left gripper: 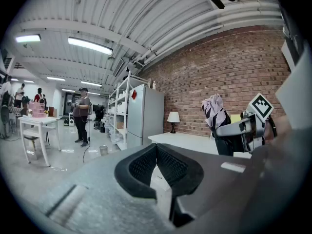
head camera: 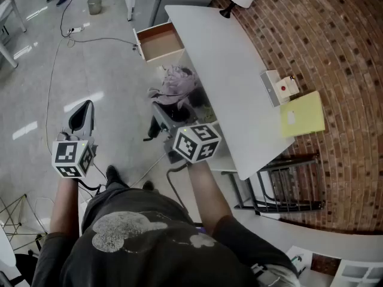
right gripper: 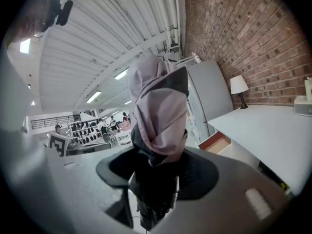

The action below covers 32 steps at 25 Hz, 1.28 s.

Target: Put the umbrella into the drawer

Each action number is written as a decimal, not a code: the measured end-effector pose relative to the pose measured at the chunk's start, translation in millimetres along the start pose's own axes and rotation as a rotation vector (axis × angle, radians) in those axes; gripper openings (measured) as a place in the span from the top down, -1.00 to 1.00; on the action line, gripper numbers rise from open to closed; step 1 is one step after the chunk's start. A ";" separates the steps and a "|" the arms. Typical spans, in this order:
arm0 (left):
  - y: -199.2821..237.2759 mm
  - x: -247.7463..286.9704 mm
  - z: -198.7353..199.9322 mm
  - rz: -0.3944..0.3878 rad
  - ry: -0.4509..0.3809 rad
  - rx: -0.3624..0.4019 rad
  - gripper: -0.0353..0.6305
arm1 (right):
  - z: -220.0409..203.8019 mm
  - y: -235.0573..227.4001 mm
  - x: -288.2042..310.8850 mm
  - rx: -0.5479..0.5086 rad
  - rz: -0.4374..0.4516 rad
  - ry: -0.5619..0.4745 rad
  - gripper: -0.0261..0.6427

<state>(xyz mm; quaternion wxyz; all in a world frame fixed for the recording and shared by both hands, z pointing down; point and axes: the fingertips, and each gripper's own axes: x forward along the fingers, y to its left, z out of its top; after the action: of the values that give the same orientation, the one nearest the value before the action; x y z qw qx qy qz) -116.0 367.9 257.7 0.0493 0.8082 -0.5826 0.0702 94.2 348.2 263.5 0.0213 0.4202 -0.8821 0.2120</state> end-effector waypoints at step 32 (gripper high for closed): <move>108.4 34.6 -8.0 -0.071 0.012 -0.036 0.86 | -0.1 -17.5 89.9 0.071 -0.213 0.005 0.21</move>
<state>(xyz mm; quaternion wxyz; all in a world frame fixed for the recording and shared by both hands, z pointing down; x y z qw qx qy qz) -208.5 302.6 271.2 0.0697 0.8270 -0.5544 0.0628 49.2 272.6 289.2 0.0312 0.5115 -0.8243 0.2408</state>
